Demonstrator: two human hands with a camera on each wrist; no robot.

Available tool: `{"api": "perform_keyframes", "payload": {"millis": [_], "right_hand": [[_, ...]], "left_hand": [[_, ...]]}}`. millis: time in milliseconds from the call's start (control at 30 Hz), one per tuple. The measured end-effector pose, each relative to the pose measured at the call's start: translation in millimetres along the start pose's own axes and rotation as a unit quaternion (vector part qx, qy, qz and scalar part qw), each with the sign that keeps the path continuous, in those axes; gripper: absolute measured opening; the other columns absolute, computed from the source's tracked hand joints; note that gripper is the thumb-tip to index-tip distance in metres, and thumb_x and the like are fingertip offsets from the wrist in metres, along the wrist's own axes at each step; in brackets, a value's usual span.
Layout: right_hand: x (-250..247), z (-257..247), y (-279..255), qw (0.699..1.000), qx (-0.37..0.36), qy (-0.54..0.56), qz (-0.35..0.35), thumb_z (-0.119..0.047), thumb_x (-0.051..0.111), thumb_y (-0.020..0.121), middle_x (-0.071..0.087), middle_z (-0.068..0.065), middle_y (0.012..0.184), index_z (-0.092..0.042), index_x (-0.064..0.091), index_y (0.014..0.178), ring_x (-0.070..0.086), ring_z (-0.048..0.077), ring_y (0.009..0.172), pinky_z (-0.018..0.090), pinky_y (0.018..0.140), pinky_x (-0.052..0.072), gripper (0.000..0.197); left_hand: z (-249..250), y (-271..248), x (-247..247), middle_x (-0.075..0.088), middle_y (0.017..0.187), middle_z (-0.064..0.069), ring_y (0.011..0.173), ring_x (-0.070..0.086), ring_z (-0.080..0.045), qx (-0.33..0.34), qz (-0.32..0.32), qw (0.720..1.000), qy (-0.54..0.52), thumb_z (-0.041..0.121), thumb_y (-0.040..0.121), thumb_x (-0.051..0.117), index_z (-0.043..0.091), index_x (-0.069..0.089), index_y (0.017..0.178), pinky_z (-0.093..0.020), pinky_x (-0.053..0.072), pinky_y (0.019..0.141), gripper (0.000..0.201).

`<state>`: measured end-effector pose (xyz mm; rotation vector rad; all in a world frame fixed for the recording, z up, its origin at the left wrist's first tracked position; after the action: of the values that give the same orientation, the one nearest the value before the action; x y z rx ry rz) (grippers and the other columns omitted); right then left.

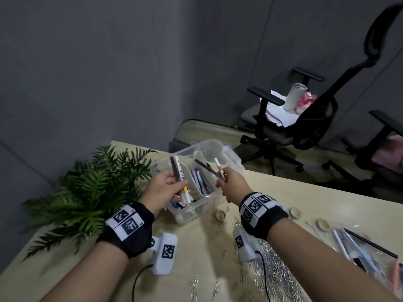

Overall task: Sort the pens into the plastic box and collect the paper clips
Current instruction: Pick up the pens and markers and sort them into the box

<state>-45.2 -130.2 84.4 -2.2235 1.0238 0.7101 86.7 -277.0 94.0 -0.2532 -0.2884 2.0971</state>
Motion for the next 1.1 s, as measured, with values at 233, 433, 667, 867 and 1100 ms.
{"api": "perform_keyframes", "payload": {"millis": [233, 433, 667, 867, 1100], "right_hand": [[11, -24, 11, 0.999, -0.038, -0.011, 0.001, -0.022, 0.041, 0.1, 0.058, 0.008, 0.082, -0.007, 0.058, 0.109, 0.059, 0.026, 0.072, 0.043, 0.065, 0.057, 0.025], [-2, -22, 6, 0.995, -0.076, 0.055, 0.027, -0.019, 0.052, 0.095, 0.065, 0.004, 0.091, -0.014, 0.064, 0.104, 0.058, 0.014, 0.078, 0.01, 0.061, 0.042, 0.015], [10, -36, 5, 0.982, -0.106, 0.154, 0.006, -0.023, 0.064, 0.09, 0.056, -0.012, 0.064, -0.013, 0.064, 0.088, 0.051, -0.008, 0.052, 0.006, 0.051, 0.037, 0.01], [34, -46, 8, 0.982, -0.108, 0.156, -0.019, -0.023, 0.064, 0.09, 0.054, -0.012, 0.062, -0.009, 0.069, 0.091, 0.05, -0.006, 0.049, 0.007, 0.049, 0.034, 0.015], [40, -60, 14, 0.986, -0.112, 0.116, 0.031, -0.027, 0.05, 0.098, 0.054, -0.011, 0.073, -0.019, 0.055, 0.098, 0.051, 0.002, 0.065, 0.015, 0.058, 0.04, 0.009]], "left_hand": [[-5, 6, -3, 0.072, 0.098, -0.008, 0.088, 0.071, -0.02, -0.007, -0.037, 0.999, -0.009, 0.01, 0.087, 0.065, 0.011, 0.059, 0.109, -0.031, 0.058, 0.064, 0.023], [-7, 11, 2, 0.071, 0.1, -0.008, 0.086, 0.07, -0.019, -0.004, -0.046, 0.998, 0.032, 0.013, 0.087, 0.066, 0.016, 0.061, 0.11, -0.024, 0.053, 0.057, 0.024], [-7, 15, 15, 0.069, 0.096, -0.009, 0.074, 0.068, -0.013, -0.011, -0.032, 0.999, 0.008, 0.006, 0.085, 0.067, 0.011, 0.063, 0.106, -0.02, 0.051, 0.051, 0.022], [-9, 13, 13, 0.066, 0.079, -0.005, 0.062, 0.069, -0.01, -0.017, -0.018, 0.999, -0.021, 0.001, 0.079, 0.072, 0.012, 0.054, 0.102, -0.023, 0.051, 0.046, 0.031], [-7, 7, -37, 0.064, 0.099, -0.017, 0.086, 0.07, -0.029, -0.01, 0.05, 0.998, -0.031, 0.003, 0.081, 0.07, 0.011, 0.054, 0.103, -0.047, 0.059, 0.073, 0.028]]}}
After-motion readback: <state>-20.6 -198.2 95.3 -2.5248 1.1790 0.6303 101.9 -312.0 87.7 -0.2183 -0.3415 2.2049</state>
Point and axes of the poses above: each hand's wrist, its own y-axis towards the middle knuckle, its own x-axis out of the palm, z = x × y, the point moved 10 cm from there along y, towards the middle knuckle
